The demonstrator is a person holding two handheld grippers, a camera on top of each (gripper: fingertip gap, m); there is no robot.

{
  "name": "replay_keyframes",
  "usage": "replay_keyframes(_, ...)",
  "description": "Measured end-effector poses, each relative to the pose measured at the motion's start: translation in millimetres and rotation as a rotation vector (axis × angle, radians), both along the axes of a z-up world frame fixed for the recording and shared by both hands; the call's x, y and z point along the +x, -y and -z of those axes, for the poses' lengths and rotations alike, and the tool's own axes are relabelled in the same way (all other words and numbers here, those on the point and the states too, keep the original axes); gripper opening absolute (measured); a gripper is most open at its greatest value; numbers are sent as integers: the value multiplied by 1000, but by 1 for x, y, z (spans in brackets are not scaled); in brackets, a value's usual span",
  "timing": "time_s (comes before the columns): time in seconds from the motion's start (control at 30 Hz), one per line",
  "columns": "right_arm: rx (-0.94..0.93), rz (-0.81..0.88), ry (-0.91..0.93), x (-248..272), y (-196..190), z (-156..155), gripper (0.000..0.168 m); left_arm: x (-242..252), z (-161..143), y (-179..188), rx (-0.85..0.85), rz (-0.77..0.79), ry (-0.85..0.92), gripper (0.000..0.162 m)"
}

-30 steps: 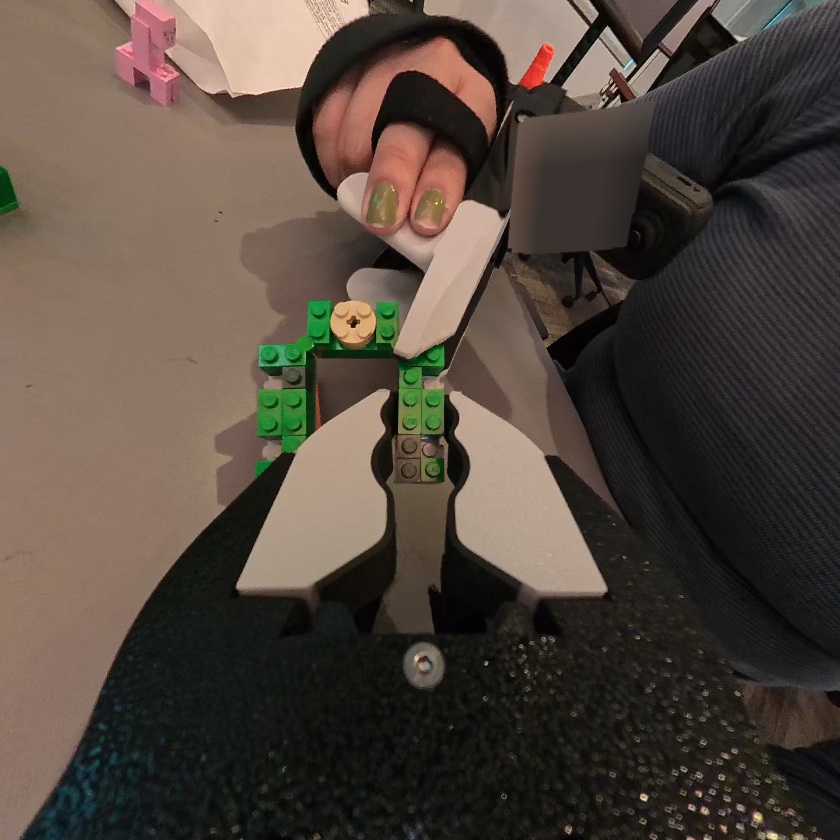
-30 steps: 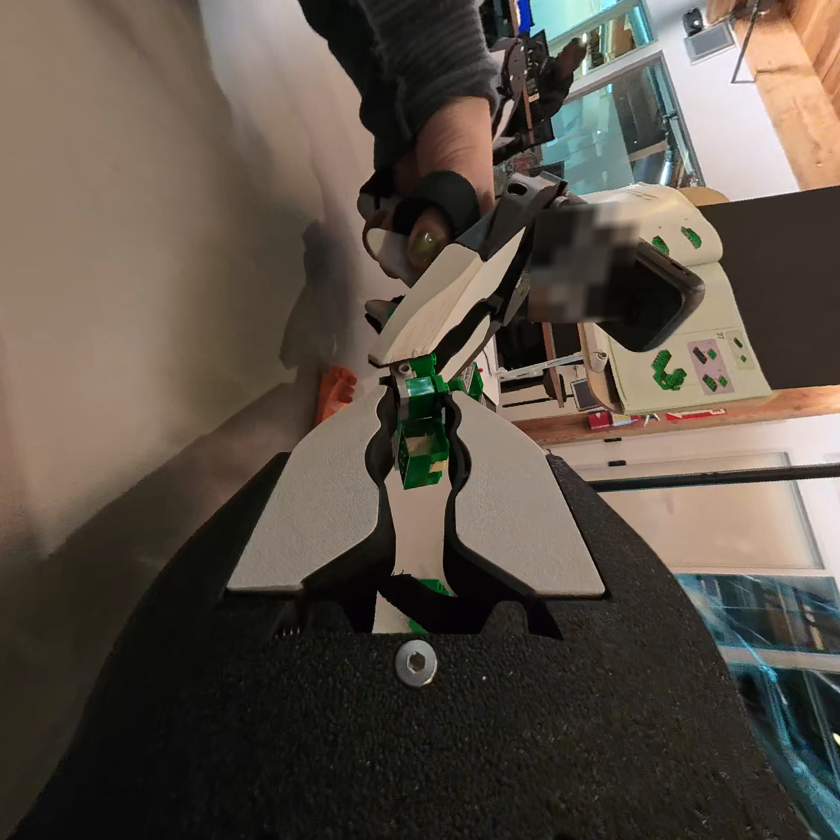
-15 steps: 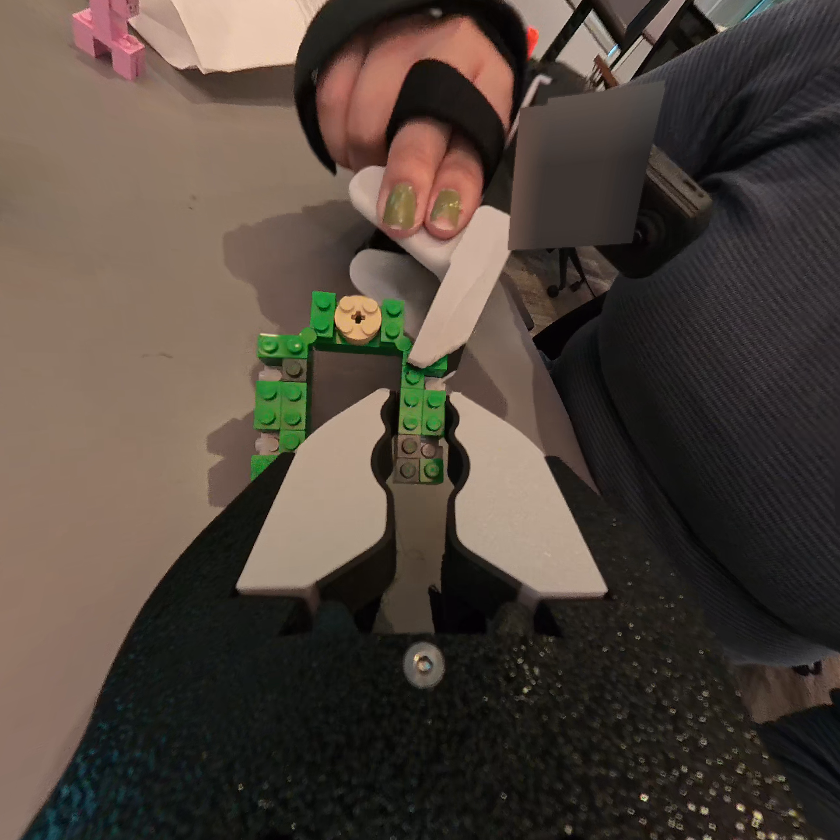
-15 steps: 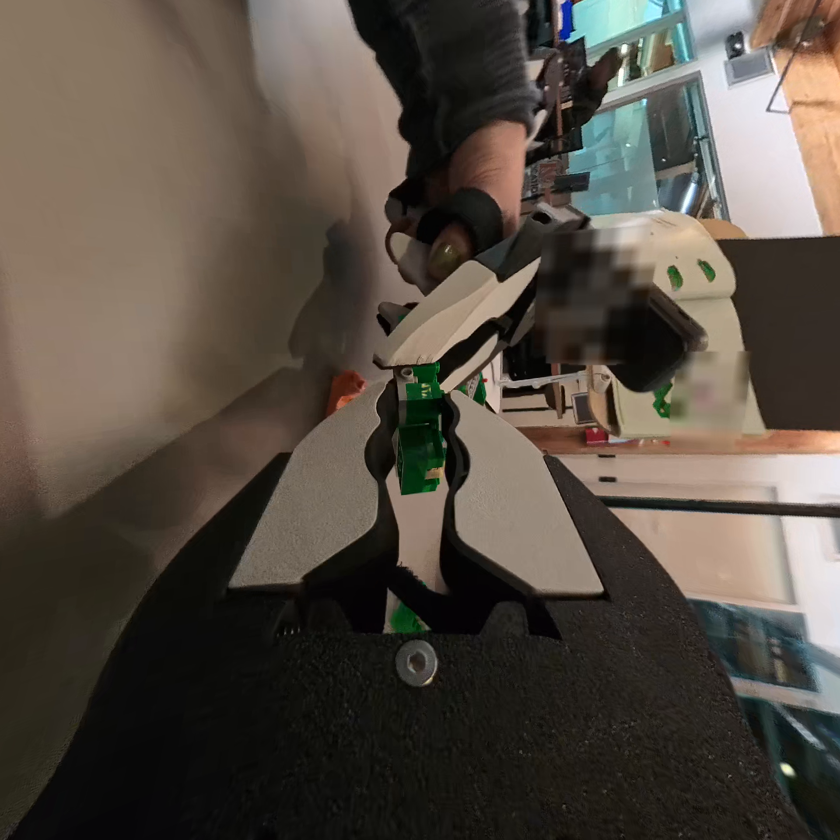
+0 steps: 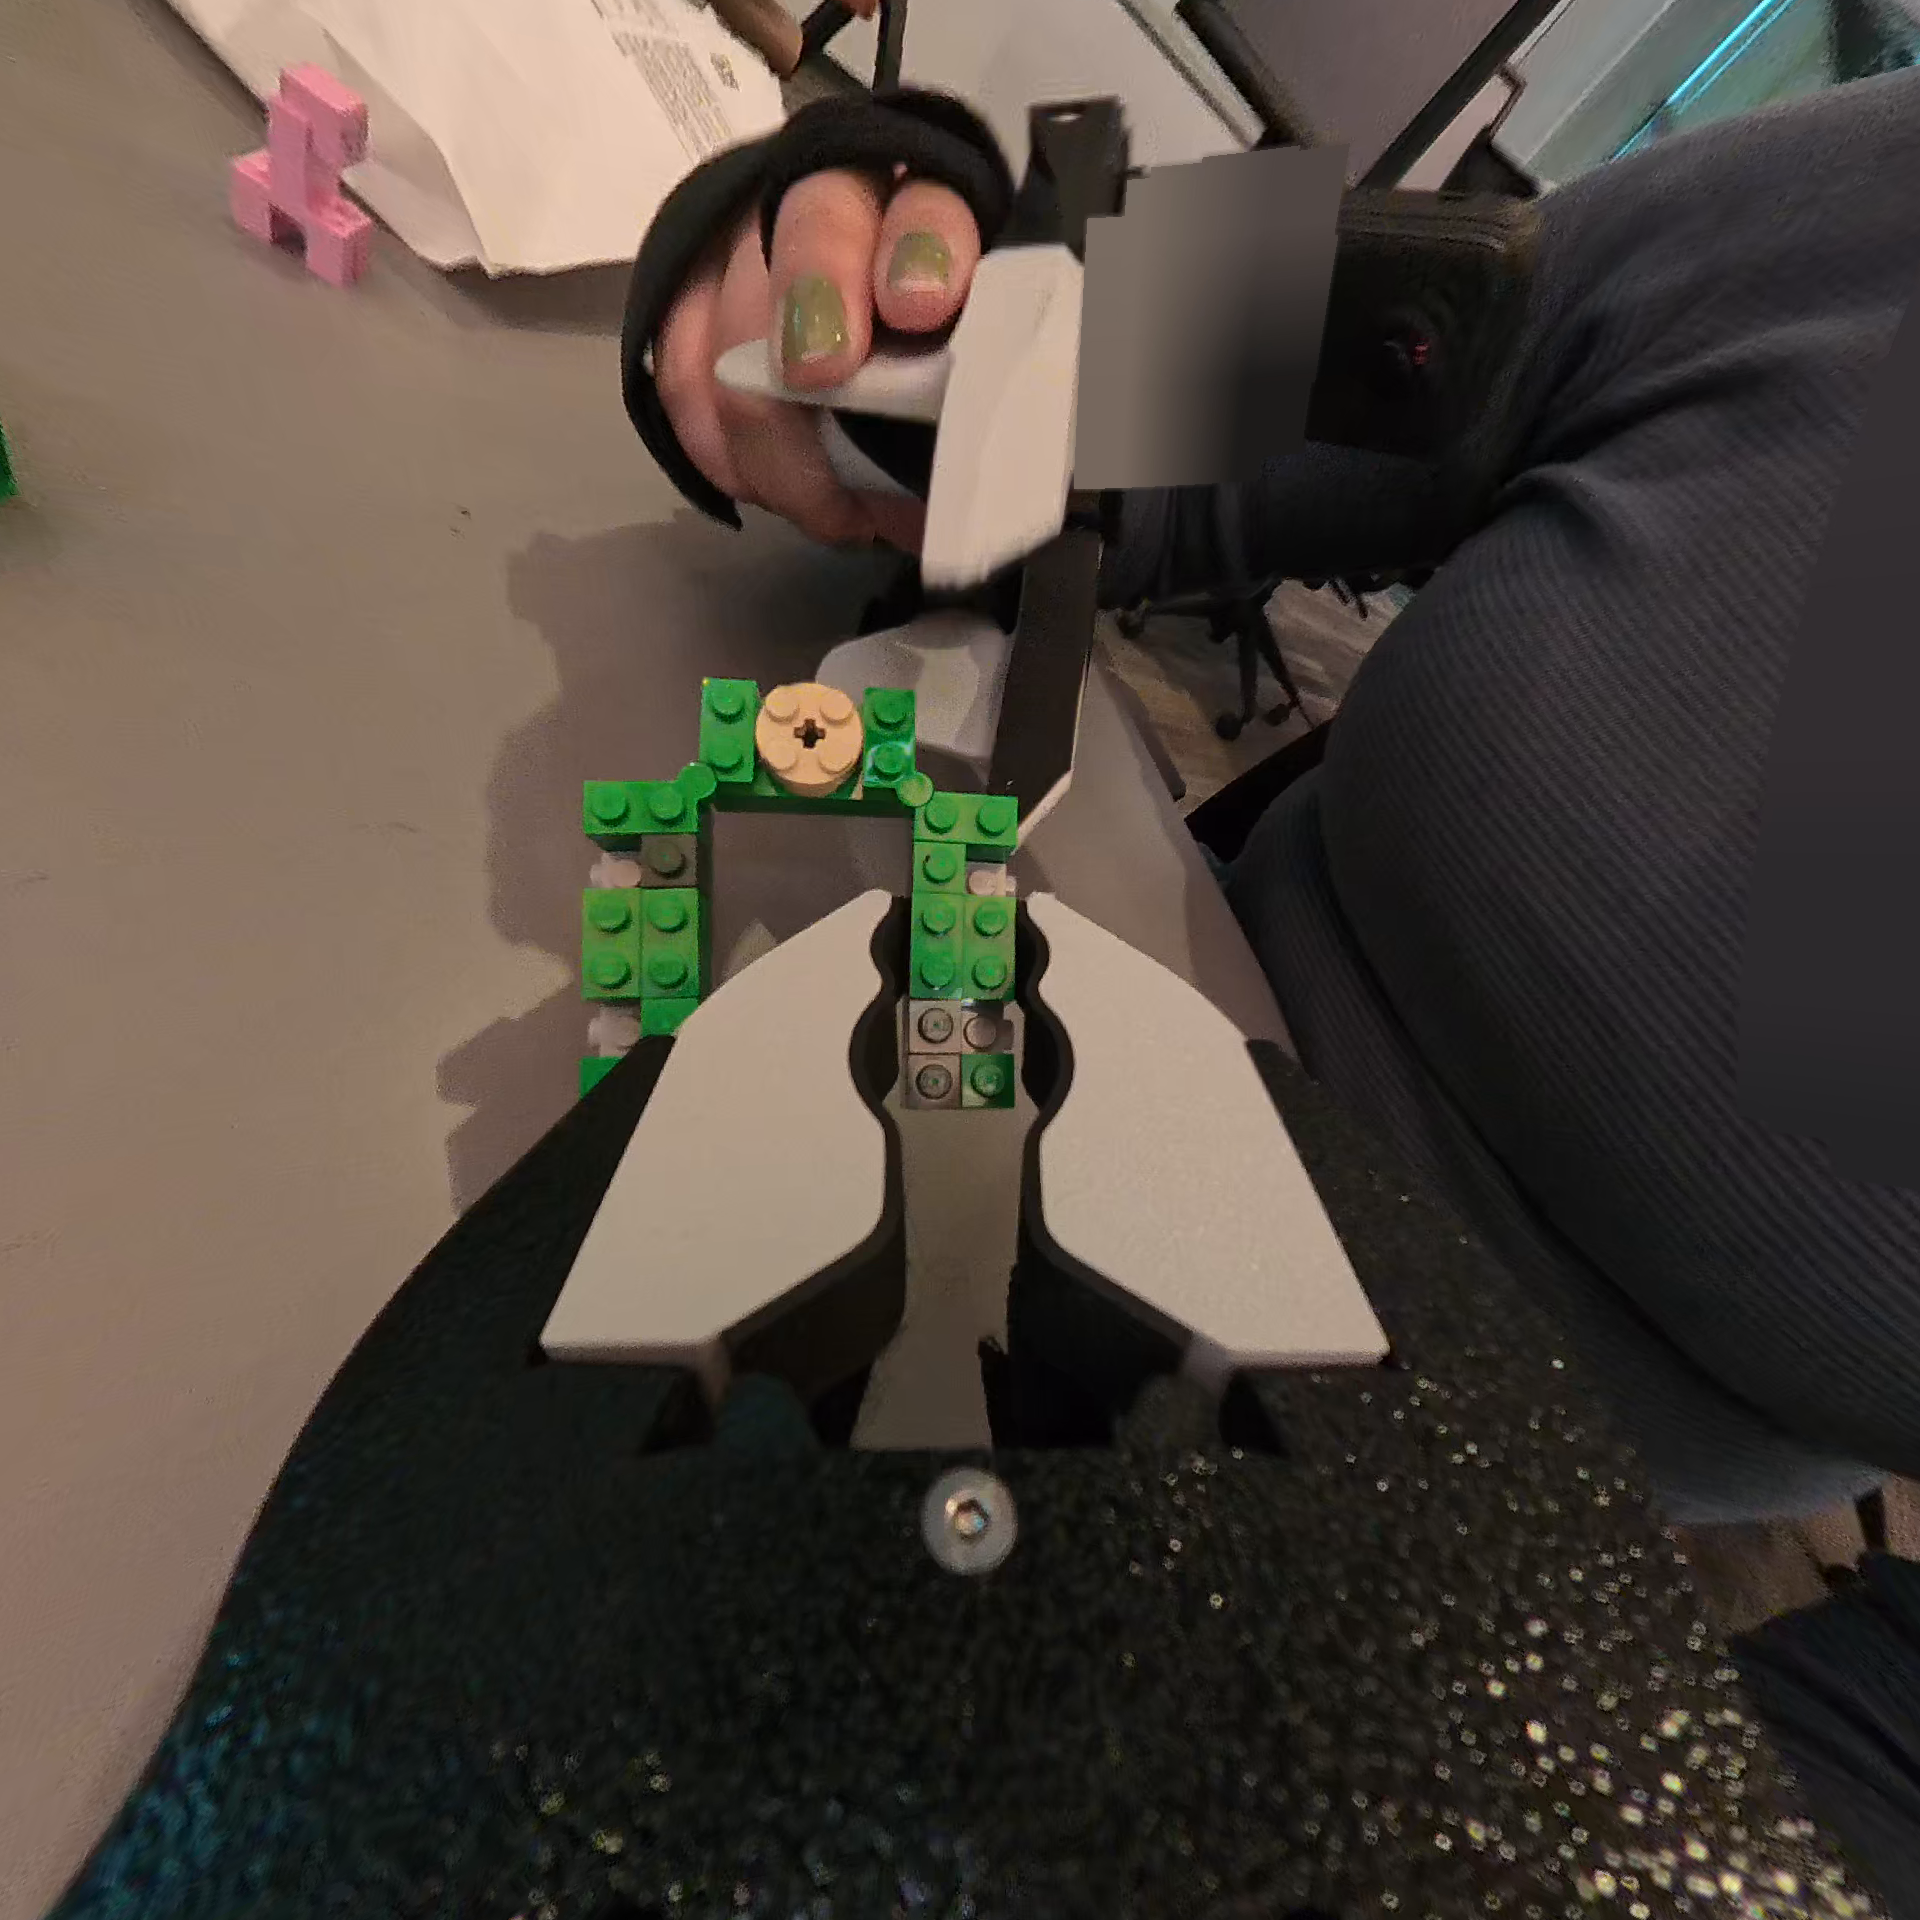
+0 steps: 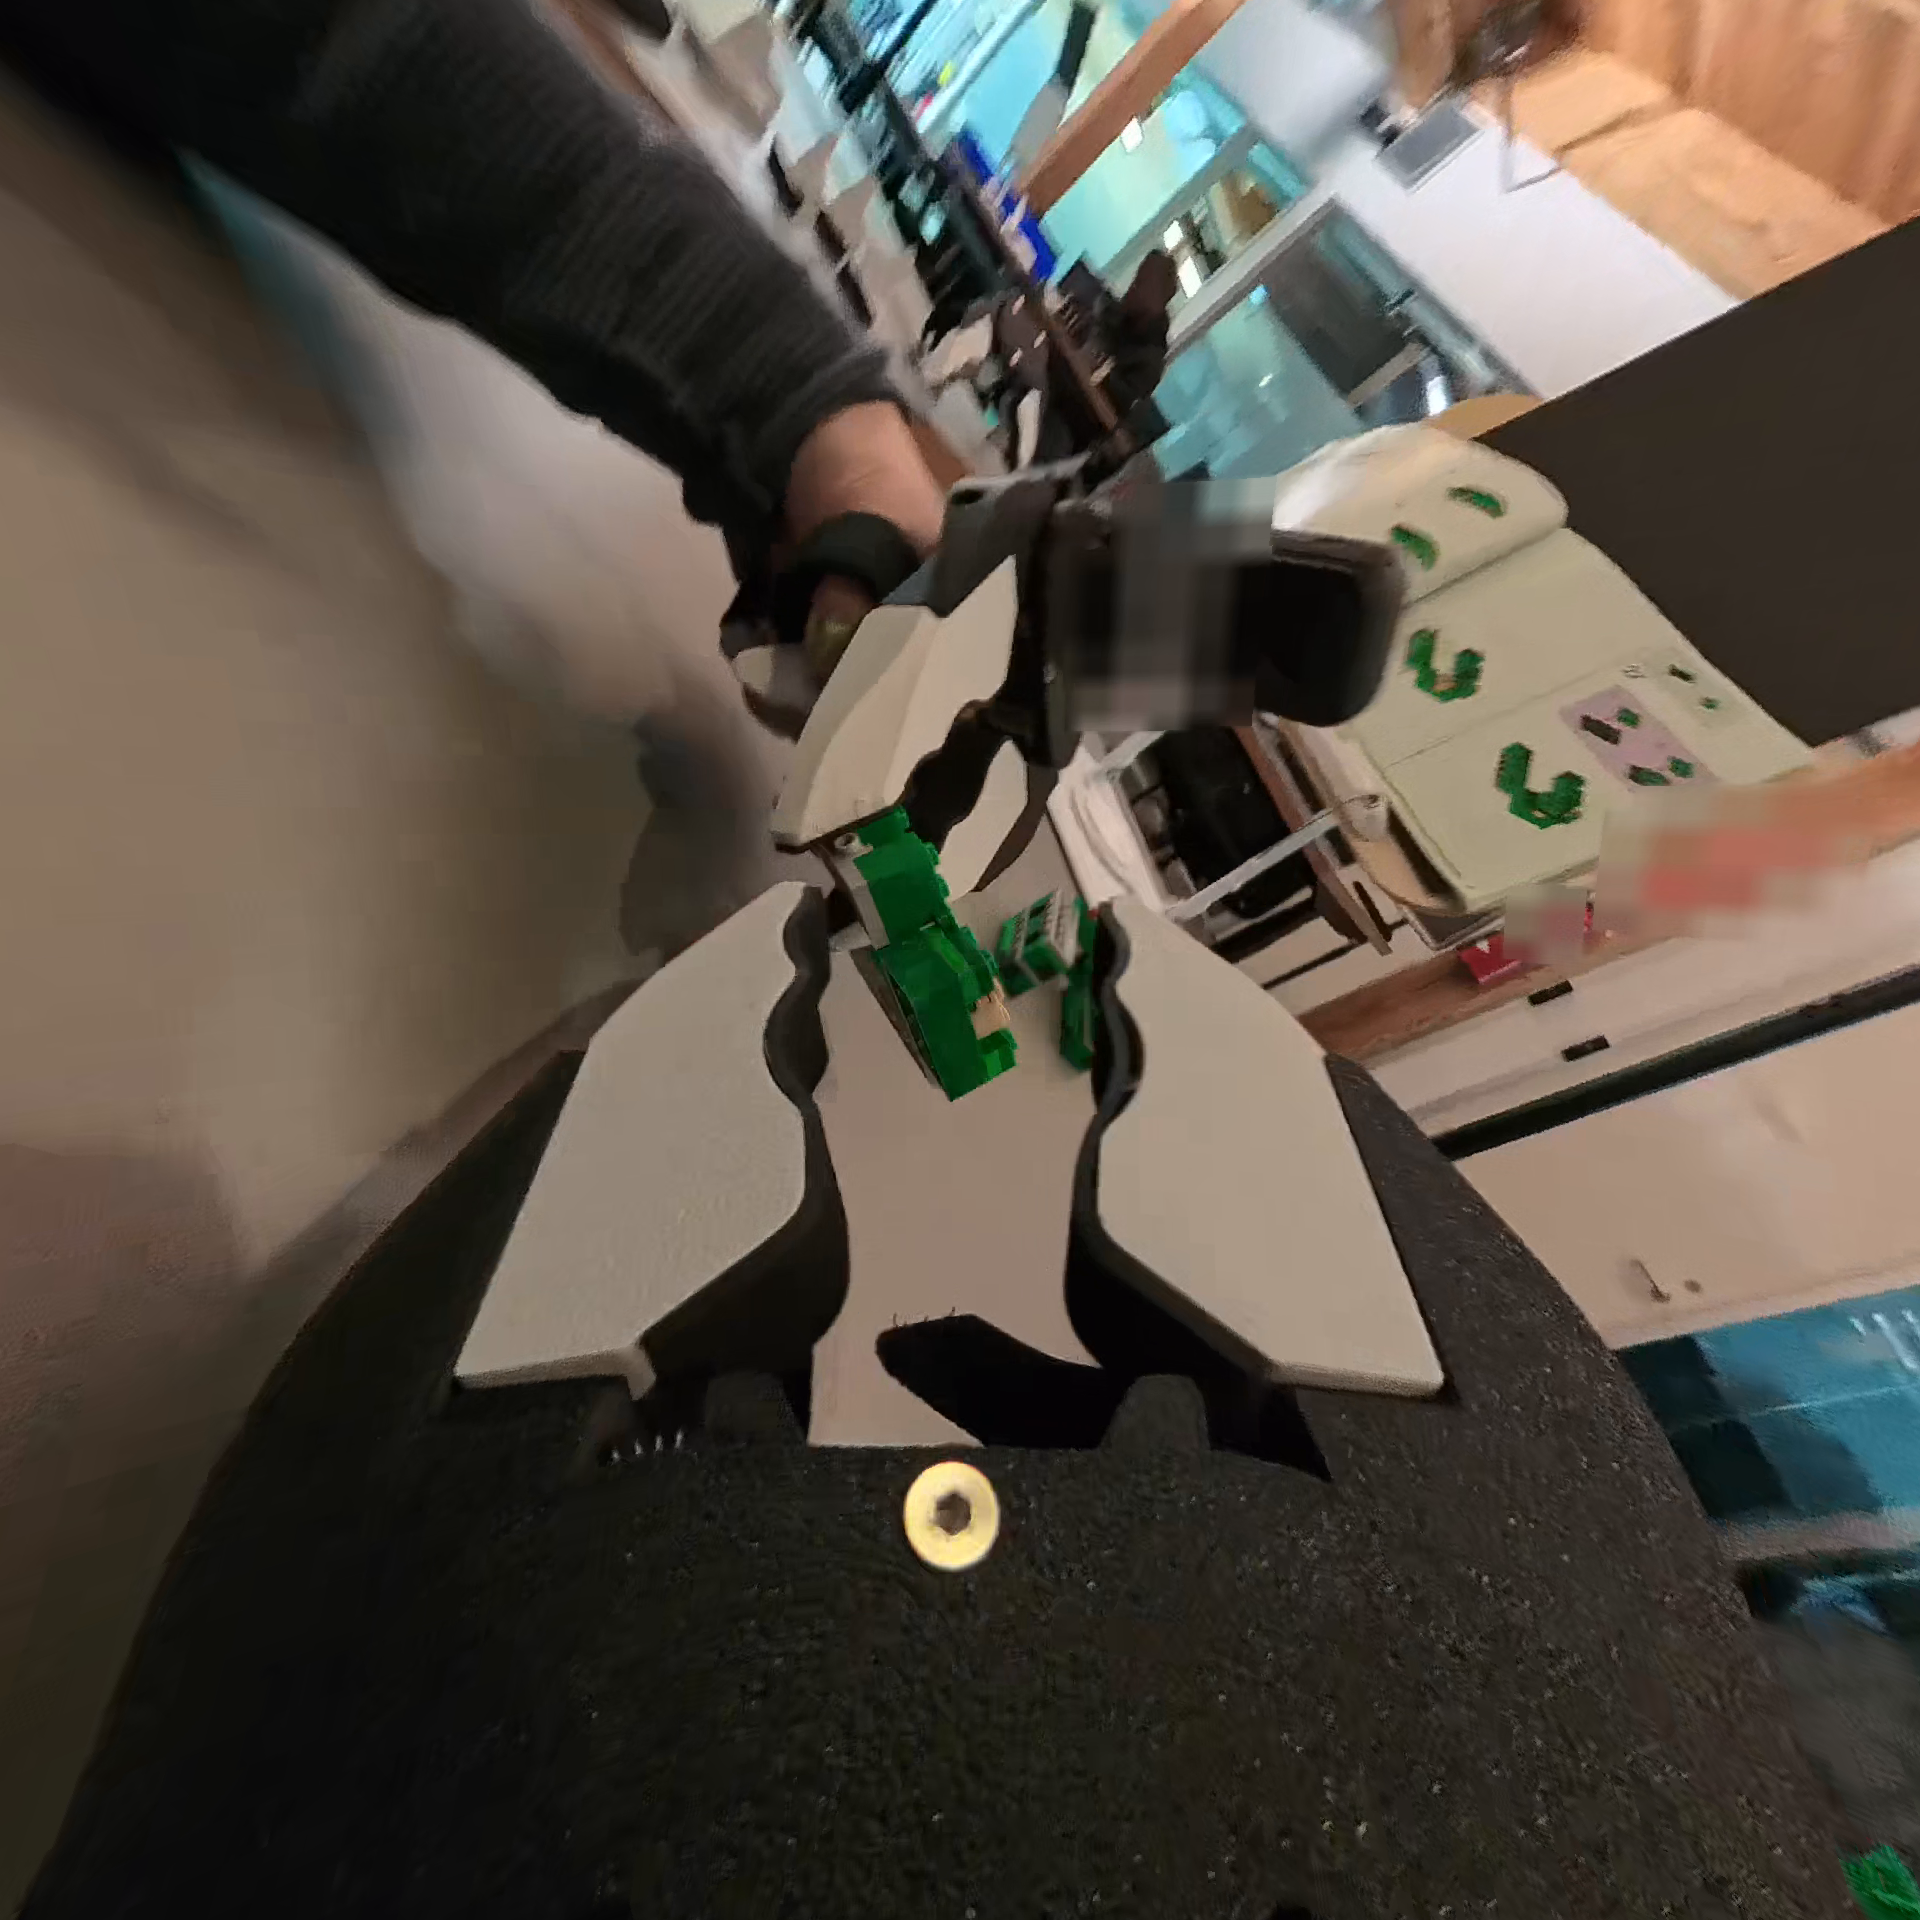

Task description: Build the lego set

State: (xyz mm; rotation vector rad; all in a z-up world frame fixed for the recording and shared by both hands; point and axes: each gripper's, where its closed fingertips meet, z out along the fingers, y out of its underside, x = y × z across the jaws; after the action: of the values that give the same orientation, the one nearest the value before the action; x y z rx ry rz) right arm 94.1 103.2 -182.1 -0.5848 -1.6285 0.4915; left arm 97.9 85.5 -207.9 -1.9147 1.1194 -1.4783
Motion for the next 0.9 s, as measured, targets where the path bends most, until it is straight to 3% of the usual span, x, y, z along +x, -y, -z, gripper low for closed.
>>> replay_keyframes(0.13, -71, 13, -207, 5, -6, -26, 51, -11, -18, 1, 37, -15, 87, 19)
replay_keyframes(0.23, -105, 81, -251, 6, -19, -21, 46, -26, -21, -2, 127, -110, 55, 19)
replay_keyframes(0.53, -293, 252, -277, -16, -44, -18, 35, -134, 21, 2, 345, -582, -581, 19)
replay_keyframes(0.73, -369, 288, -308, -45, -14, -21, 29, -148, 54, 25, 296, -553, -677, 19)
replay_keyframes(0.9, -417, 325, -293, -72, -3, -16, 28, -147, 62, 30, 253, -532, -631, 29)
